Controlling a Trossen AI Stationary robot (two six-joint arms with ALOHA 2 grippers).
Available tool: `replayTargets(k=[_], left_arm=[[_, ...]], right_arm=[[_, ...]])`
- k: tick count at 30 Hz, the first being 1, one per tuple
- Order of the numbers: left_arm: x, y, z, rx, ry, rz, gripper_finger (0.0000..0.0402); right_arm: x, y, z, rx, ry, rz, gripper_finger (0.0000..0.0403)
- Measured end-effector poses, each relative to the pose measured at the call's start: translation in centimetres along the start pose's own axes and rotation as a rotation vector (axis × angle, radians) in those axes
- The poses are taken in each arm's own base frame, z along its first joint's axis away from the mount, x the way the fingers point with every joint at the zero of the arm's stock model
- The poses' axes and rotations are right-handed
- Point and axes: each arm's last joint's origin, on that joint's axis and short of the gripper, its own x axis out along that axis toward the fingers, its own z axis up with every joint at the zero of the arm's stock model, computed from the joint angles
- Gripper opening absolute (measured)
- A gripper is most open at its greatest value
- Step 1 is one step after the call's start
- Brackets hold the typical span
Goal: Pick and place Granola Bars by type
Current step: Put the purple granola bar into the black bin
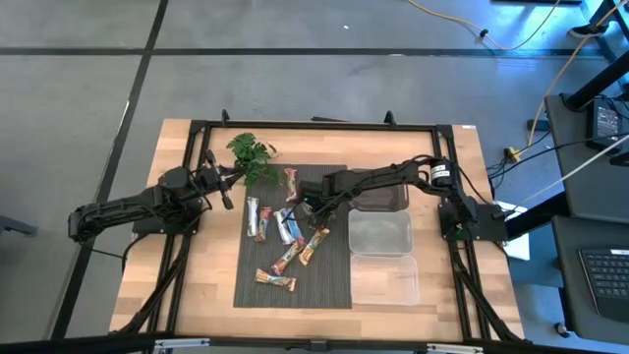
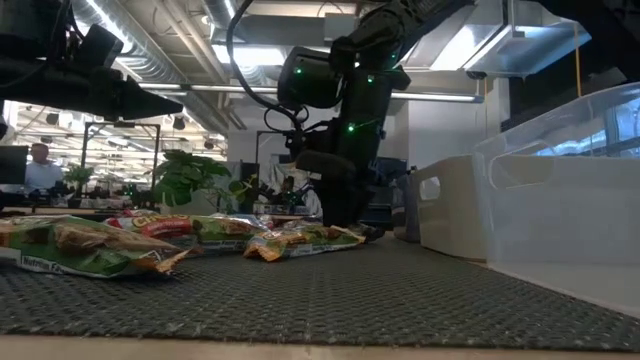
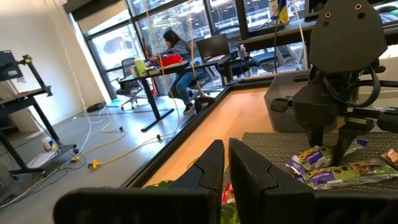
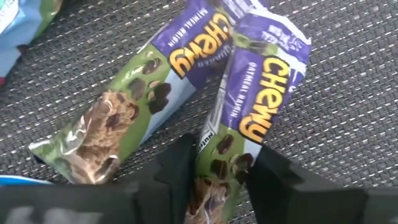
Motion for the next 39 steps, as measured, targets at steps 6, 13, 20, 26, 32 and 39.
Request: replayTargets(k=[6, 13, 20, 26, 32, 39], left_arm=[[0.0, 0.0, 0.0, 0.0, 0.0, 0.0, 0.0017], [0.0, 0.0, 0.0, 0.0, 0.0, 0.0, 0.0017], [0.0, 0.0, 0.0, 0.0, 0.0, 0.0, 0.0018], [0.0, 0.0, 0.0, 0.0, 0.0, 0.0, 0.0018], [0.0, 0.0, 0.0, 0.0, 0.0, 0.0, 0.0018], [0.0, 0.0, 0.0, 0.0, 0.0, 0.0, 0.0018]], right_arm=[[-0.9, 0.3, 0.9, -0.02, -0.024, -0.001, 0.0087], [-3.6, 0.6, 2.1, -0.089, 0.002, -0.006, 0.0065], [-7.4, 0.3, 2.1, -0.165, 0.138, -0.041, 0.0069], [-11.9, 0.8, 0.5, -0.27, 0.129, -0.18, 0.007], [-14.9, -0.5, -2.0, -0.257, 0.118, -0.31, 0.0071], [-13.3, -2.9, -5.5, -0.269, 0.15, -0.438, 0.0071]])
